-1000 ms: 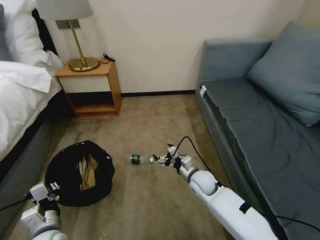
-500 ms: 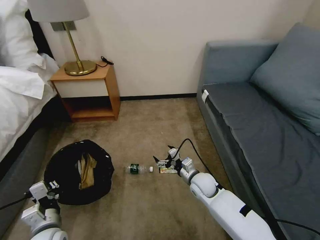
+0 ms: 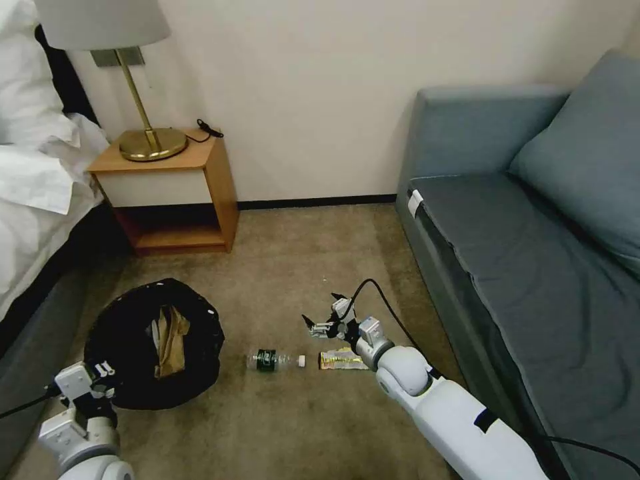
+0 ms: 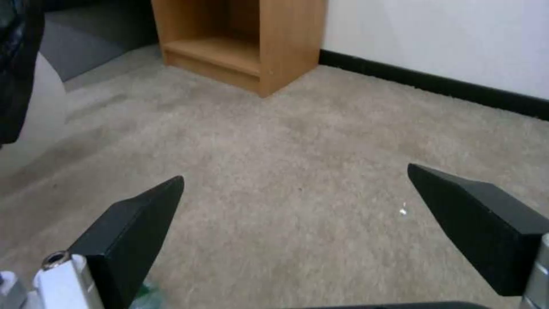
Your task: Pick up the trash bin, then pick up the garbage on the floor and place it into the trash bin.
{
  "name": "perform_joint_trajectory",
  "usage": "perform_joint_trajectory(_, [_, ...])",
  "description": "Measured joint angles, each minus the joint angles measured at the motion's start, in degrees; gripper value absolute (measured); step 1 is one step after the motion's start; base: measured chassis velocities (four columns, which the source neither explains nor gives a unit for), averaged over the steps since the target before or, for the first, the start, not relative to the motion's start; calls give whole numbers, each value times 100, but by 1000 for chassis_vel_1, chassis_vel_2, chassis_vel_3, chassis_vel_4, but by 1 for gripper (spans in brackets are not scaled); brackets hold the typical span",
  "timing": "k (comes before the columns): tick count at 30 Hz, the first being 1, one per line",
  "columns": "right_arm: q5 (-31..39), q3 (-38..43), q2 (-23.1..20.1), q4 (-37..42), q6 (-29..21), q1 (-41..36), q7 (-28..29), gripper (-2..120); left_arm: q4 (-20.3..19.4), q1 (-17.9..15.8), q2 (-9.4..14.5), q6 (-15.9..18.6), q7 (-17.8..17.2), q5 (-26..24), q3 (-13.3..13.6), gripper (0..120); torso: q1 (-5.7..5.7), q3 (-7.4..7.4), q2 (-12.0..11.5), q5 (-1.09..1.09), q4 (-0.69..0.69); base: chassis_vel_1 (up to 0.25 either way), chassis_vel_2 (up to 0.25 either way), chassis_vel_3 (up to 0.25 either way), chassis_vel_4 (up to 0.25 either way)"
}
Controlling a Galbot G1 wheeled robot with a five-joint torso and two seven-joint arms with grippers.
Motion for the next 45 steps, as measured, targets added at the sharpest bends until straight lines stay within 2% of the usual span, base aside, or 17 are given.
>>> perform_joint_trajectory(6, [139,-162,-22,-25,-69,150,-5,100,3,-16,35,0,10,-33,-13,3,0,1,0,0,0,-84,85,81,-84])
perform_joint_trajectory(8, [129,-322,-42,-96,-232,358,-82,100,4,-19,53,0,22,-59,-27,3,0,1,0,0,0,-27,24,16,-17])
perform_joint_trajectory(16, [81,-832,27,-452,-374,982,-125,100,26,33,76,0,42,-99,-103,3,0,0,0,-1,0,0,0,0,0])
perform_joint_trajectory(19, [81,-1024,76,-564,-603,1196,-325,100,26,46,90,0,46,-105,-107,3,0,0,0,0,0,0,0,0,0])
perform_joint_trajectory(22, [-29,-1378,213,-809,-1062,1560,-987,100,17,83,103,0,48,-121,-112,3,0,0,0,-1,1,0,0,0,0])
perform_joint_trajectory(29, [-213,-1946,491,-1207,-1442,1858,-1549,100,28,132,147,19,60,-202,-137,3,0,0,0,-1,1,0,0,0,0])
perform_joint_trajectory(36, [-440,-2340,786,-1717,-1423,1934,-1739,100,38,117,227,101,60,-313,-172,3,0,1,0,-1,0,0,0,0,0])
perform_joint_trajectory(45, [-663,-2549,1143,-2393,-1210,2106,-1908,100,-72,140,152,223,43,-308,-177,3,0,0,0,-1,0,0,0,0,0])
